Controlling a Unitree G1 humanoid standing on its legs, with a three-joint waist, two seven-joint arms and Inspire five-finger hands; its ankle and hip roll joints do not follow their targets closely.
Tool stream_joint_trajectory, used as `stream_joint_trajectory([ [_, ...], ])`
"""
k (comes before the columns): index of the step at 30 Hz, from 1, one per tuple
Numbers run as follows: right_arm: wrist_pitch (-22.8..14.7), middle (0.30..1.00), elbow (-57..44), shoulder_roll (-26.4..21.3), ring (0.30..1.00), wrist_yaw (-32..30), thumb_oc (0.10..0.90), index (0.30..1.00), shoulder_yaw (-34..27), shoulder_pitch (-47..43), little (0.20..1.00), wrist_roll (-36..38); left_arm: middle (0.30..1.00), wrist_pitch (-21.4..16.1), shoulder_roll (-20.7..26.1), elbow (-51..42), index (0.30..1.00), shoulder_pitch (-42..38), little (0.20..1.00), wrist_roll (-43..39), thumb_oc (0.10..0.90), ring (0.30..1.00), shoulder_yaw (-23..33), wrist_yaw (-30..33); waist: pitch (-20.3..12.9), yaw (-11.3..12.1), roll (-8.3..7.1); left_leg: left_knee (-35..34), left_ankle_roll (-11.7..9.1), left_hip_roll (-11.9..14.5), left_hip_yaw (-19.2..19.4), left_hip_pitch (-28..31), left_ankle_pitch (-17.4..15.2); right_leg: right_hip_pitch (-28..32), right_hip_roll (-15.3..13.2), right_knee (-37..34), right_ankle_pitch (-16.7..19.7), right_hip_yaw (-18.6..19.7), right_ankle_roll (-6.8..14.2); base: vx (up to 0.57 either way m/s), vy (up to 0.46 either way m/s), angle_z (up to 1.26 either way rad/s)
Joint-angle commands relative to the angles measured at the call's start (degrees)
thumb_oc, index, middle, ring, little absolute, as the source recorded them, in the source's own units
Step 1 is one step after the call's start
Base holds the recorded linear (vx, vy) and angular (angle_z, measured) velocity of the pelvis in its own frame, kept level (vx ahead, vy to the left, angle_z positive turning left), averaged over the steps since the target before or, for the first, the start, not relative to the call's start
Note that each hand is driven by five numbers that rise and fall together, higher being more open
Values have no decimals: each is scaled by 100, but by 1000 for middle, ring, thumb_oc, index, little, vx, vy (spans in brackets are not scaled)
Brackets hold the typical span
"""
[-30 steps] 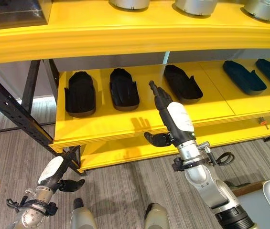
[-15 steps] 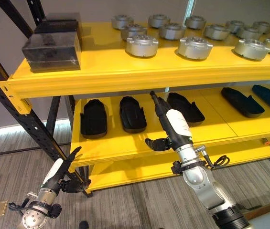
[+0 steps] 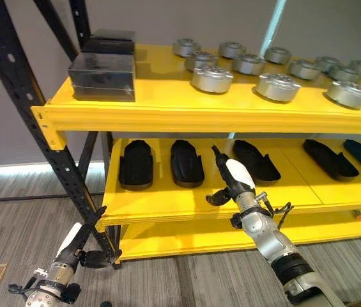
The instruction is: Move parts from the plastic box to the shelf.
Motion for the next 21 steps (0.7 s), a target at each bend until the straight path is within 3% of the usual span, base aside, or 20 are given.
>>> stream_joint_trajectory([
  [1, -268, 1000, 150, -207, 1000, -234, 900, 1000, -72, -1485, 1000, 520, 1000, -558, 326, -806, 1000, -376, 1000, -382, 900, 1000, 230, -64, 71, 67, -144, -99, 144, 39, -84, -467, 535, 70, -295, 691, -363, 42, 106, -16, -14, 4],
  [12, -150, 1000, 2275, -315, 1000, -263, 900, 1000, 497, -2929, 1000, 782, 1000, -564, 502, -686, 1000, -676, 1000, -718, 900, 1000, 9, -168, 624, 455, -96, 92, 190, -113, -347, -929, 575, -169, -416, 841, -323, -101, 86, -26, -2, 12],
  [21, -108, 1000, 2538, -498, 1000, -299, 900, 1000, 734, -3463, 1000, 642, 1000, -551, 522, -666, 1000, -906, 1000, -773, 900, 1000, -187, -102, 995, 525, 24, 250, 226, -180, -476, -1226, 606, -431, -526, 1112, -359, -149, 65, -34, 6, 8],
])
